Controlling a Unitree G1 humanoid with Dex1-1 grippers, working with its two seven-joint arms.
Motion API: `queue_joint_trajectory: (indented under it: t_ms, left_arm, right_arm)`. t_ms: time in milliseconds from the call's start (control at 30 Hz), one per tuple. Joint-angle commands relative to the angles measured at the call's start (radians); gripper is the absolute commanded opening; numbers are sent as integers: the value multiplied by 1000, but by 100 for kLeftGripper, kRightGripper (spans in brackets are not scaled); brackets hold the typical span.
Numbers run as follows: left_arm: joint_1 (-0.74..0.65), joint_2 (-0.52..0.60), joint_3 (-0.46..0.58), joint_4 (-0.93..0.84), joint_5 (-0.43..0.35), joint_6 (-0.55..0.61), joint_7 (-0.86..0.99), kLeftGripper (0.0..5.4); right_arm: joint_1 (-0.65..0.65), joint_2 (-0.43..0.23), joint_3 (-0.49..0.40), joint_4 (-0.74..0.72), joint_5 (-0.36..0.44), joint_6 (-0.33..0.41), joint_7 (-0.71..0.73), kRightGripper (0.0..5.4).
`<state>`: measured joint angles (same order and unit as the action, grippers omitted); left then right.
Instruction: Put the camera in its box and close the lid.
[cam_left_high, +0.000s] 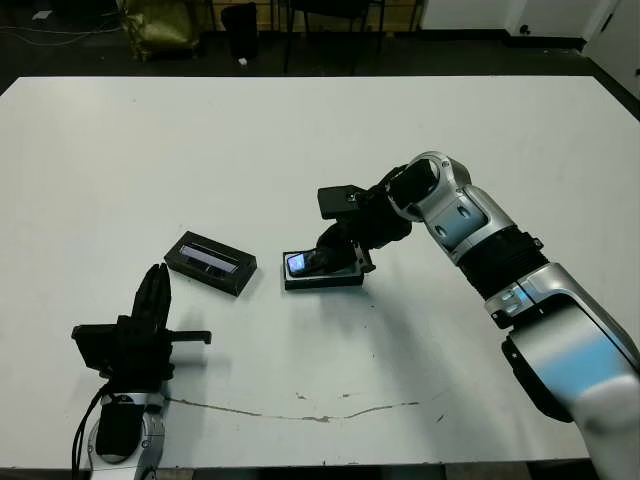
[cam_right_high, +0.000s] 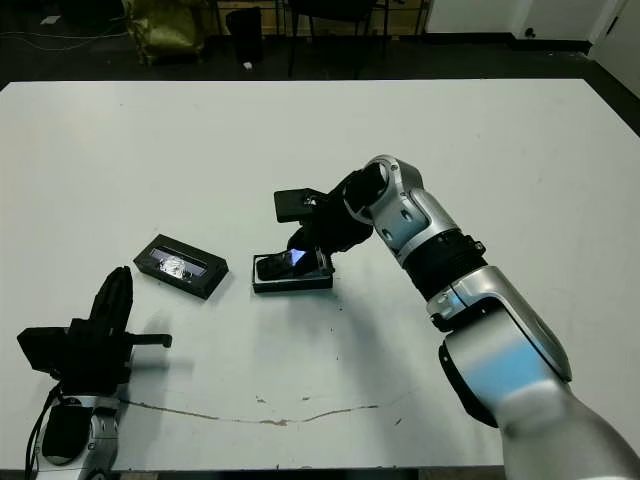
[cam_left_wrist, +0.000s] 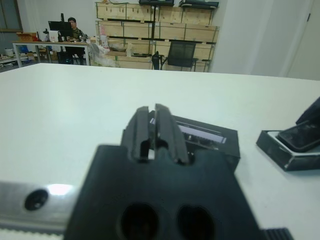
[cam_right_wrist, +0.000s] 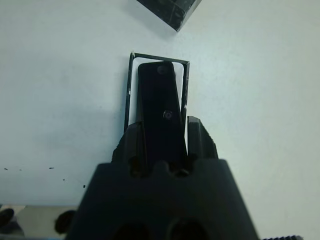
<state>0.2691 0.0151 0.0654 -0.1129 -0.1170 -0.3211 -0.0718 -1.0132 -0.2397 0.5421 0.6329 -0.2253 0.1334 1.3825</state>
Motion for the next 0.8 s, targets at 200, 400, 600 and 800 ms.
queue_joint_trajectory:
  t_ms: [200, 400, 600, 800]
  left_arm:
    - [9, -3, 1, 10, 33, 3, 20, 0]
    - [18, -6, -5, -19, 31, 40, 23, 0]
    - [16, -4, -4, -7, 43, 21, 24, 0]
    - [6, -4, 2, 24, 26, -6, 5, 0]
  right_arm:
    - [-23, 19, 16, 37, 25, -82, 80, 148]
    - [-38, 28, 15, 59, 18, -93, 94, 280]
    - [-34, 29, 5, 56, 18, -81, 81, 416]
    - [-30, 26, 5, 55, 14, -64, 80, 539]
